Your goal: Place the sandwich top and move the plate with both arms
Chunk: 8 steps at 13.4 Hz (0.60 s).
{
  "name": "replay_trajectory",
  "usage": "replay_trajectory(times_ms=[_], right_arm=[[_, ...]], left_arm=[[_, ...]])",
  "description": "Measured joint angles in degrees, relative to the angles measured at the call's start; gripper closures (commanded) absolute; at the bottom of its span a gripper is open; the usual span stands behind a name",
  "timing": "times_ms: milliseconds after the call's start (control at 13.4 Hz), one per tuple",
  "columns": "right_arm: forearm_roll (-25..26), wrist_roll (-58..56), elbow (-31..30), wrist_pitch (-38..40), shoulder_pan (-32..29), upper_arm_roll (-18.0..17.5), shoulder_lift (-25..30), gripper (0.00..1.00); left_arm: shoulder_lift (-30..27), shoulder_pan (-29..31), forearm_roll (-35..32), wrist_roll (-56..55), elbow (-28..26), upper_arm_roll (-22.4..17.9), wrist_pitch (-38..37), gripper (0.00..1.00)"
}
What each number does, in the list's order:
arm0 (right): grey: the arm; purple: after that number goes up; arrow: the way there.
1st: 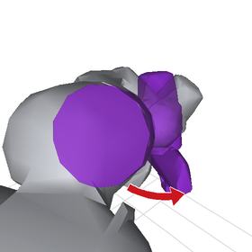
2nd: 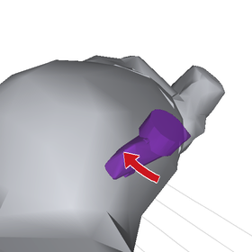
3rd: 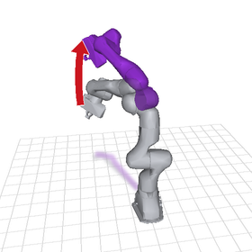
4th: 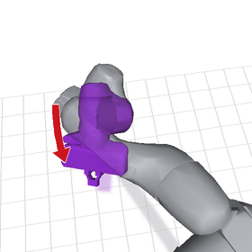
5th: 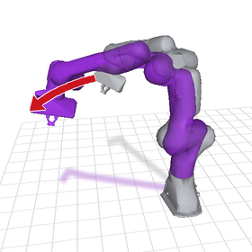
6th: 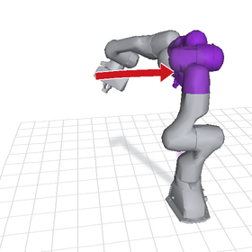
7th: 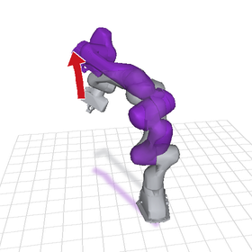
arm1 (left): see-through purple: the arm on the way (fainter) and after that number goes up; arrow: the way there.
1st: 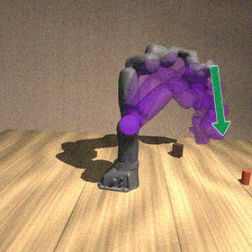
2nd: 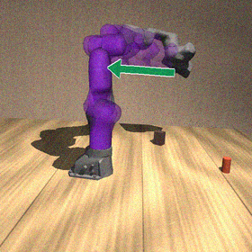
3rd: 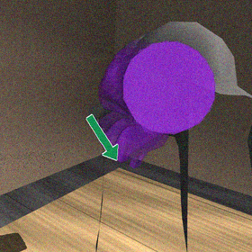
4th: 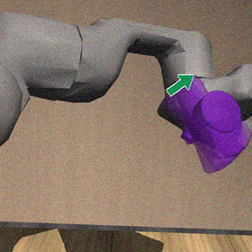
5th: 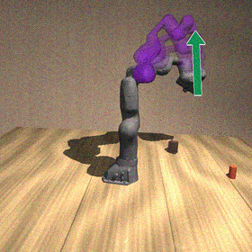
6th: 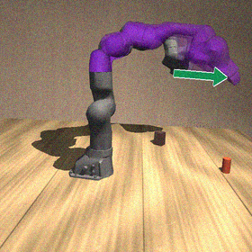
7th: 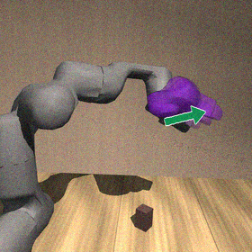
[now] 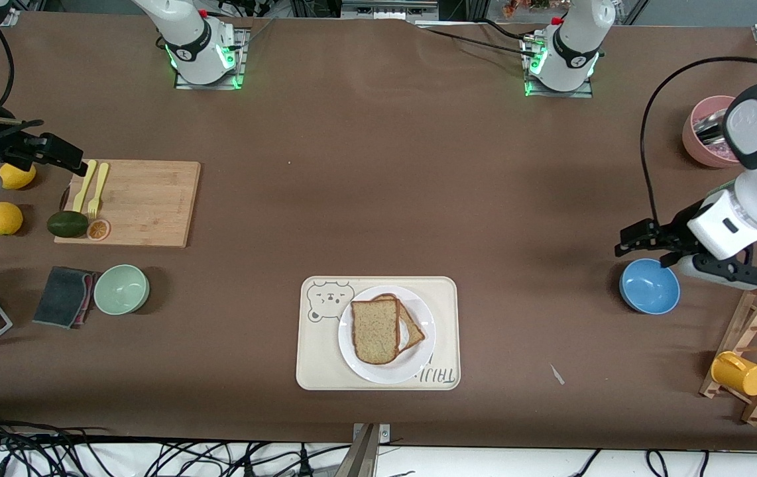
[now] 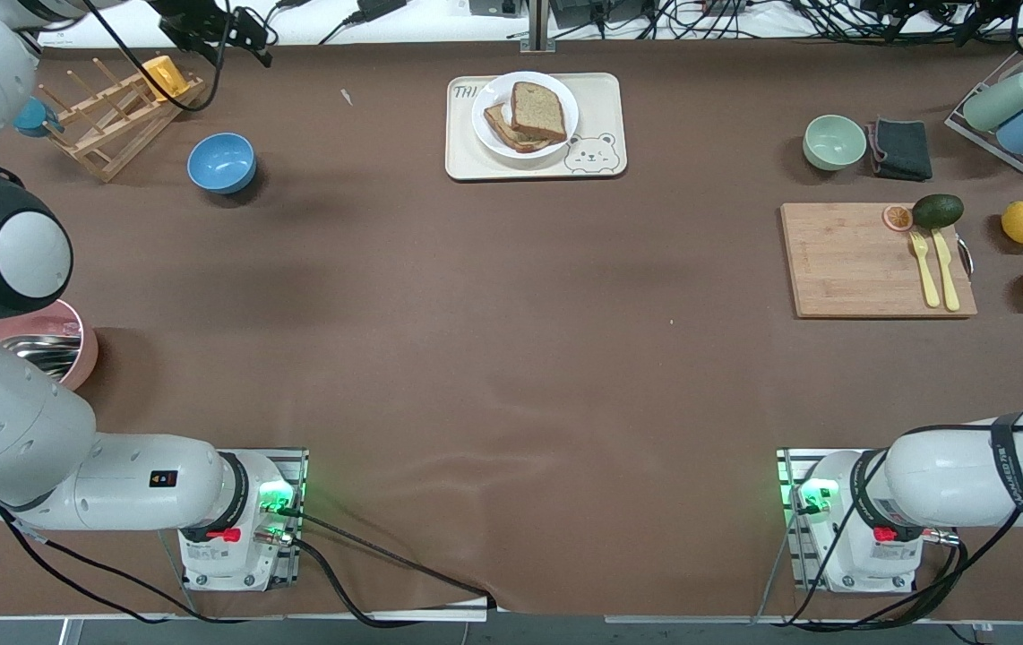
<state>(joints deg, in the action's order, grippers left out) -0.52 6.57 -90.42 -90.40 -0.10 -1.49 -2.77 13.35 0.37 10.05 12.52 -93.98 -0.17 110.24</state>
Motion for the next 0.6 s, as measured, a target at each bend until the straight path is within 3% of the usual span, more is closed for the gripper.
replay_trajectory(times_ms=[374,598], right_arm=[[-0.02,0.0,-0.01,0.0,0.0,0.0,0.0,0.0],[-0.52,0.0,-0.02,0.0,0.0,0.0,0.0,0.0]], left_arm=[[-1.17,0.03,-2.64,-2.69,8.75,-0.15,-12.58,0.0],[-2.86,0.14,-2.66,-9.16,9.81,-0.59,-16.2,0.0]])
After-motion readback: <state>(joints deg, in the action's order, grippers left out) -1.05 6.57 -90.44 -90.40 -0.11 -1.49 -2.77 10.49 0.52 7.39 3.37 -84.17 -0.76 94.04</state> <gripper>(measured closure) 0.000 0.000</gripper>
